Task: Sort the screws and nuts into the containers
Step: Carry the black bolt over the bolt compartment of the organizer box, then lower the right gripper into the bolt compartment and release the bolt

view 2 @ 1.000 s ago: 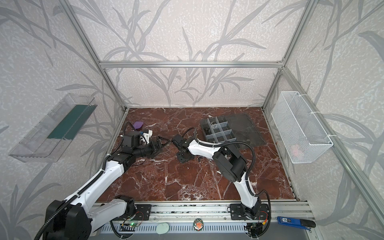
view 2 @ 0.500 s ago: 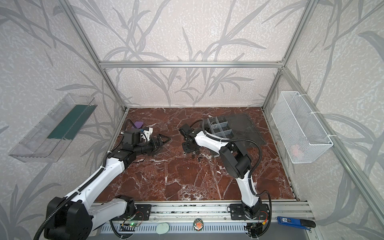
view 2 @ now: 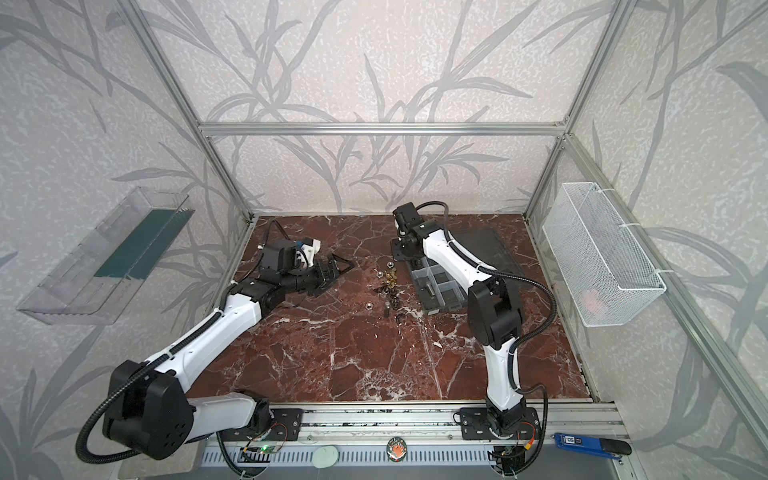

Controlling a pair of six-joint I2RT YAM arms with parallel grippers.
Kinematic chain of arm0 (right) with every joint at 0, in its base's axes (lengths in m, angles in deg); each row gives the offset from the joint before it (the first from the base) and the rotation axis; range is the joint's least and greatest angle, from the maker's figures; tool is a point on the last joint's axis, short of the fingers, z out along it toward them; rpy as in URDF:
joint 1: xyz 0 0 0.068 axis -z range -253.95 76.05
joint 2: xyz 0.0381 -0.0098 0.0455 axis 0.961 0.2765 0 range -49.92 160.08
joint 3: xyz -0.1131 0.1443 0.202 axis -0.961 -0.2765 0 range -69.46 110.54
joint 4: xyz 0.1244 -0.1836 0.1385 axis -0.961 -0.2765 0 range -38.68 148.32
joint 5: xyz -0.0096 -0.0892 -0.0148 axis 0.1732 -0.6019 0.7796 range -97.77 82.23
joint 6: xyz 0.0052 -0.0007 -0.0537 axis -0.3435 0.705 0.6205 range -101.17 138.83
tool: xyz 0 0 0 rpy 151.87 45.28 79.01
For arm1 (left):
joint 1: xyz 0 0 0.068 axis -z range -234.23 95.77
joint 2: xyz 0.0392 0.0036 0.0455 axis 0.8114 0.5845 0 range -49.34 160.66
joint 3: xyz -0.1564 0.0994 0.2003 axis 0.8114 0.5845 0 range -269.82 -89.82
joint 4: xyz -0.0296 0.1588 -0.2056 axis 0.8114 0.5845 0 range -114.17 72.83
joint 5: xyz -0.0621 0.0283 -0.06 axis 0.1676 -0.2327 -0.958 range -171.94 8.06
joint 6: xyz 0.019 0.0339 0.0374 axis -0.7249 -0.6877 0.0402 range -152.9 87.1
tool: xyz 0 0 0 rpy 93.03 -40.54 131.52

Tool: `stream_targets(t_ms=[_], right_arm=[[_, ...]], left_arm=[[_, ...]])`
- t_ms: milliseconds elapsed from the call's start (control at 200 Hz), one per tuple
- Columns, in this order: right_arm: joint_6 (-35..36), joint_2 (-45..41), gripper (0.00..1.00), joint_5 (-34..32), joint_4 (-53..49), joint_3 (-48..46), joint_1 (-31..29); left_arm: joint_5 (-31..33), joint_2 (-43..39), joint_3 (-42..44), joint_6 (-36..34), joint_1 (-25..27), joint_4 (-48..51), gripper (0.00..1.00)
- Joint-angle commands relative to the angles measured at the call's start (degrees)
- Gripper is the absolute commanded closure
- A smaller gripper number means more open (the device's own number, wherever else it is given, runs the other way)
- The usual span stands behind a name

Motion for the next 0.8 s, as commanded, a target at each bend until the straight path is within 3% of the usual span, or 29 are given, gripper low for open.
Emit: stream_targets(t_ms=[0, 435, 795], right_arm=[[1.86, 2.94, 0.75, -0.88, -3.37, 3.76, 1.84], [2.58, 7.2, 0.75, -0.35, -3.81, 2.87, 4.48], [2.76, 7.95, 0.69, -1.11, -3.11, -0.16, 4.63]], left_arm=[[1.11, 2.27, -3.21, -1.6, 1.55, -0.72, 0.01], [1.17, 10.58, -11.17, -4.26, 5.41, 0.4, 0.01], [1.17, 11.46, -11.93, -4.54, 6.04, 0.62, 0.01]])
